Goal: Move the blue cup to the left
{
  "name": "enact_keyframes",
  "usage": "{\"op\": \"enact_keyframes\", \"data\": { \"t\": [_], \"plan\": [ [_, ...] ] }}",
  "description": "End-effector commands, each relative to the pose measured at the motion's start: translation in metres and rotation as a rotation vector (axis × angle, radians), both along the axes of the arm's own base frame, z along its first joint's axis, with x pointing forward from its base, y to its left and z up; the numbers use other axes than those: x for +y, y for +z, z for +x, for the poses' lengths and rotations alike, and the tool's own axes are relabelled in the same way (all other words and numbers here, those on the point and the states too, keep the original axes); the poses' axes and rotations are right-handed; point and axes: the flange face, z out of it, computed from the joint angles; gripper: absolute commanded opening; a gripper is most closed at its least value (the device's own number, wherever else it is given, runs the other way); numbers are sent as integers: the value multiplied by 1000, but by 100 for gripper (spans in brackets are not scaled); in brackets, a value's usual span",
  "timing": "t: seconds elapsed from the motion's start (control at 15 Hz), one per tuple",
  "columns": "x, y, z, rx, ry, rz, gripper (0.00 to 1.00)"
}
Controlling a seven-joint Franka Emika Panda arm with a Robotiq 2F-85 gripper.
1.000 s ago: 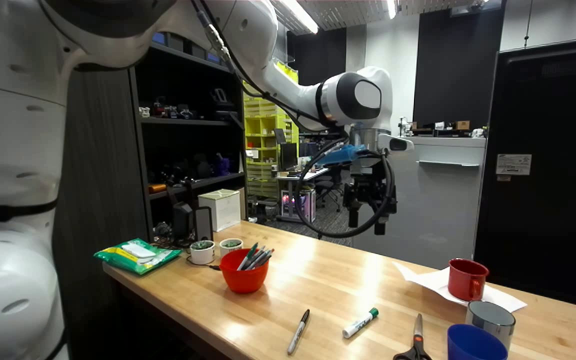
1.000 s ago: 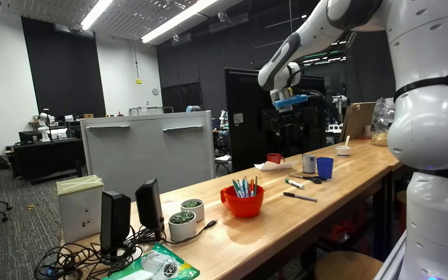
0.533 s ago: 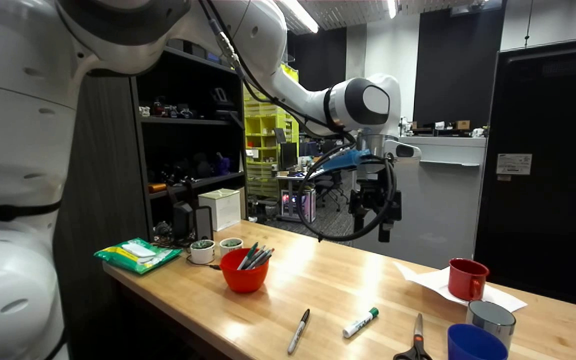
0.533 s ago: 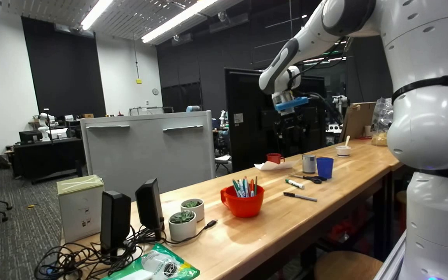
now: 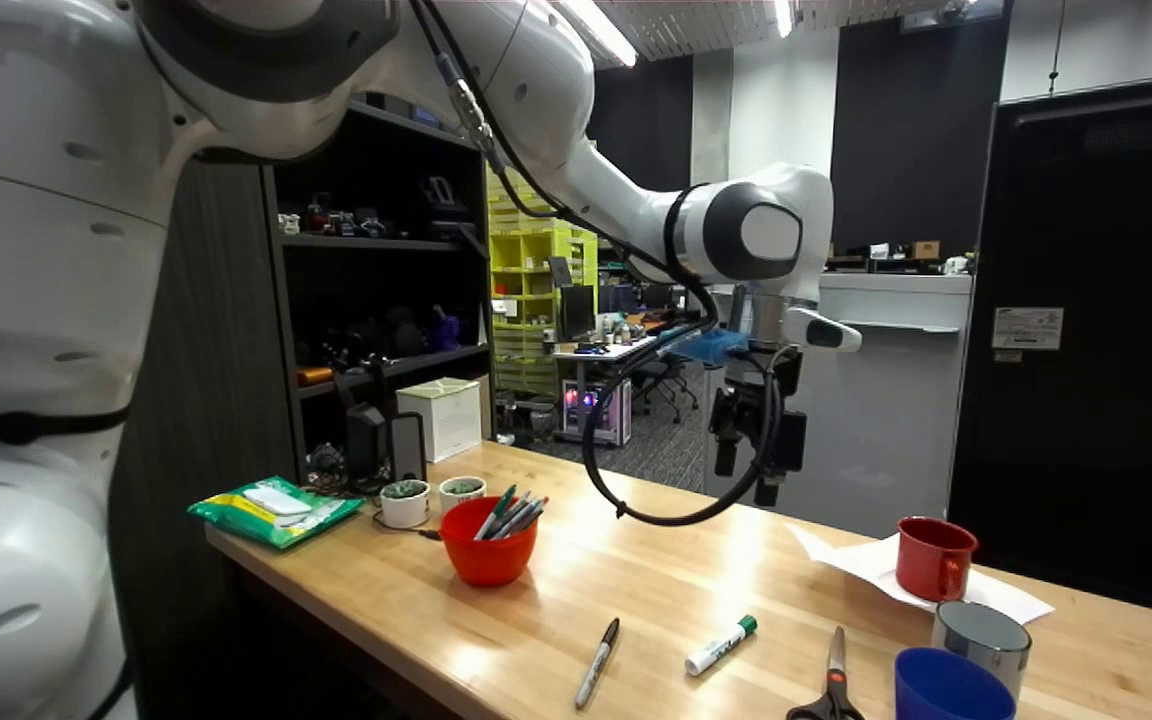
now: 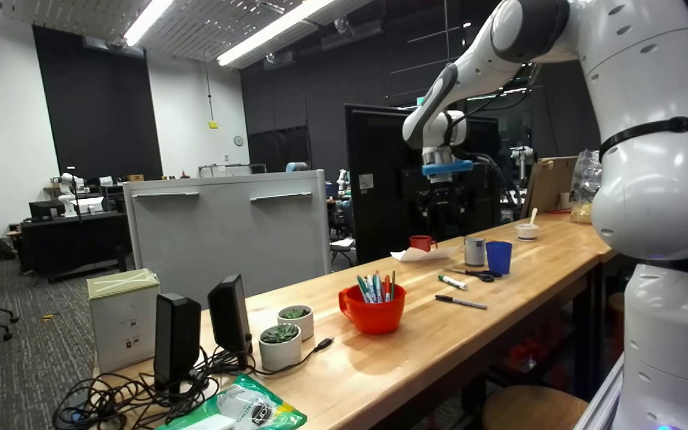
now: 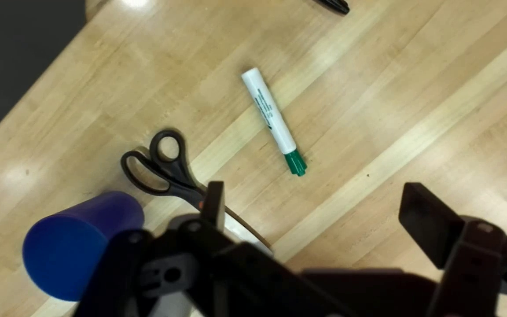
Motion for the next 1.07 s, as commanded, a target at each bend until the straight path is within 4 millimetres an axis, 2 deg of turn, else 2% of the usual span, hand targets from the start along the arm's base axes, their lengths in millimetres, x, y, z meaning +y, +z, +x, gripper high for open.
{"op": "enact_keyframes", "data": {
  "t": [0.0,0.27,0.67,0.87,1.0],
  "plan": [
    [-28,-18,0,-98,-72,28,100],
    [-59,-37,-5,-174,-130,-15,100],
    [-95,-51,-16,-275,46,-136,100],
    [-105,-57,-13,-343,57,-124,100],
    [-105,-57,-13,-317,50,-130,100]
  ]
}}
